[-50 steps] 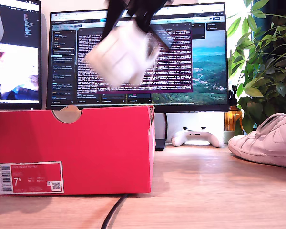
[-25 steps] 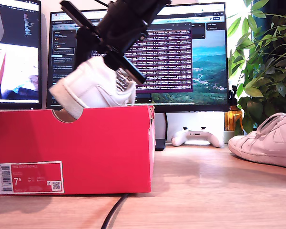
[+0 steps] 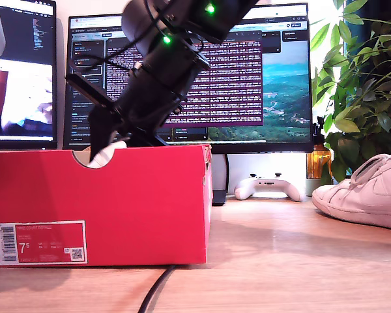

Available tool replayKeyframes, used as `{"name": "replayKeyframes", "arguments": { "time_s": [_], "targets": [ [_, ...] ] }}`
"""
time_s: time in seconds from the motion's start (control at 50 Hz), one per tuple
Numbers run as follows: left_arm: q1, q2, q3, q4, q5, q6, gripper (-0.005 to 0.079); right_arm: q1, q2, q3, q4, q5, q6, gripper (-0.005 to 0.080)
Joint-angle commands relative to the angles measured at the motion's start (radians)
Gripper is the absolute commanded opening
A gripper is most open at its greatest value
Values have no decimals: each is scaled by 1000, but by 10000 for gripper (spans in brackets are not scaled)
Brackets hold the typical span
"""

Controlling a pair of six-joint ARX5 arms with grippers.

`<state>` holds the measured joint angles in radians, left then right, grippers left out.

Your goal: Pack the white shoes by picking the first shoe and placing it inside the red shoebox, left side, then picking and rotating the second shoe and placing it in the shoebox

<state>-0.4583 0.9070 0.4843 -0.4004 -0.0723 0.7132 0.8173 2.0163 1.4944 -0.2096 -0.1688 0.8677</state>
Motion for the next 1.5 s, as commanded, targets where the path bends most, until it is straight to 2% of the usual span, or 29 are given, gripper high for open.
{"name": "replayKeyframes", "arguments": {
  "time_s": [0.0,0.16,0.8,0.88,1.0,1.04,1.3,1.48],
  "targets": [
    [-5,3,-5,11,4,2,-21,10,-13,29,30,13,-3,-13],
    [-5,3,-5,11,4,2,-21,21,-12,29,46,75,-3,-13],
    [-5,3,-5,8,4,2,-21,47,-11,29,48,79,-5,-11],
    [-5,3,-5,8,4,2,-21,47,-11,29,48,79,-11,55],
    [-5,3,-5,8,4,2,-21,47,-11,29,50,75,-11,302],
    [-5,3,-5,7,4,2,-21,47,-11,29,53,75,-11,349],
    [-5,3,-5,5,5,-7,-21,51,-11,48,93,70,-30,360],
    [-5,3,-5,5,5,-6,-21,24,-16,126,-28,71,-108,360]
  ]
}}
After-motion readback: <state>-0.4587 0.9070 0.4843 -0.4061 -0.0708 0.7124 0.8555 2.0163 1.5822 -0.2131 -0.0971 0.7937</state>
